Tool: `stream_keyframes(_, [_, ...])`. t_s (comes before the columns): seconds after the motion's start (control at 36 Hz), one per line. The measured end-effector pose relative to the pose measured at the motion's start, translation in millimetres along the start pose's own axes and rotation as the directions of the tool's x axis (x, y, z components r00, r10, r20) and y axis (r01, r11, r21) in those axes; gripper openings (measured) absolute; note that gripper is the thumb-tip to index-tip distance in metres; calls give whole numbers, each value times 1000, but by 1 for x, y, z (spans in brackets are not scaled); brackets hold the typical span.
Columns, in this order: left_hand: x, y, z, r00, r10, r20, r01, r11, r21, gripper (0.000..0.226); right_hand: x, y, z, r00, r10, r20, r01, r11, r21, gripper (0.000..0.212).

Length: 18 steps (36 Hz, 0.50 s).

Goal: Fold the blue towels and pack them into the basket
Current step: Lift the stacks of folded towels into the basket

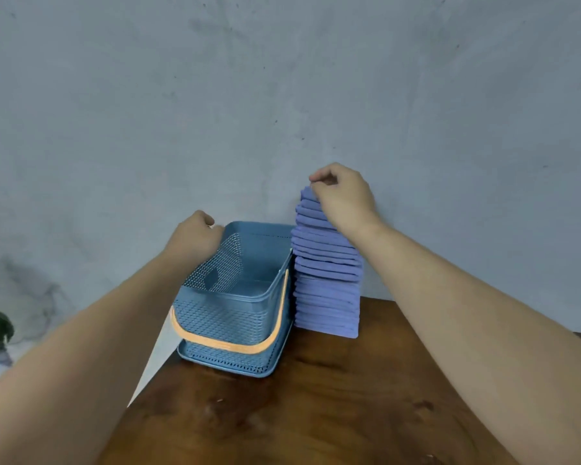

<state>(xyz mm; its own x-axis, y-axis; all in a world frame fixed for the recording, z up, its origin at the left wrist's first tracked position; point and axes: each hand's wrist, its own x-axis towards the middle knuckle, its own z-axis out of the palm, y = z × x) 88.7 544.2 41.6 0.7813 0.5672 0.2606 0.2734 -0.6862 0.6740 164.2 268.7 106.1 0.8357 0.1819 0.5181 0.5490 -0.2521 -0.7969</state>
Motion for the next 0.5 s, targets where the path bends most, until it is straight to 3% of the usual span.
stream_keyframes(0.11, [-3, -26, -12, 999, -20, 28, 17, 994, 105, 44, -35, 17, 28, 994, 42, 96, -40, 999, -26, 14])
stream_keyframes(0.17, [-6, -33, -15, 996, -50, 71, 42, 993, 108, 45, -52, 30, 39, 974, 158, 165, -158, 987, -9, 14])
stream_keyframes(0.25, [-16, -40, -16, 990, -70, 122, 54, 990, 130, 41, -74, 47, 53, 869, 374, 323, -358, 927, -111, 13])
stream_keyframes(0.31, [-26, -43, -17, 986, -68, 151, 45, 988, 150, 41, -90, 51, 62, 758, 500, 419, -509, 855, -99, 26])
stream_keyframes(0.36, [-39, -45, -19, 985, -62, 160, 34, 985, 170, 45, -104, 50, 70, 687, 524, 504, -611, 791, 10, 28])
stream_keyframes(0.42, [-54, -47, -24, 989, -51, 137, 27, 984, 174, 43, -114, 48, 75, 684, 516, 516, -639, 765, 82, 30])
stream_keyframes(0.5, [-82, -48, -34, 997, -25, 79, 8, 978, 208, 26, -119, 43, 66, 681, 528, 507, -616, 788, 8, 40])
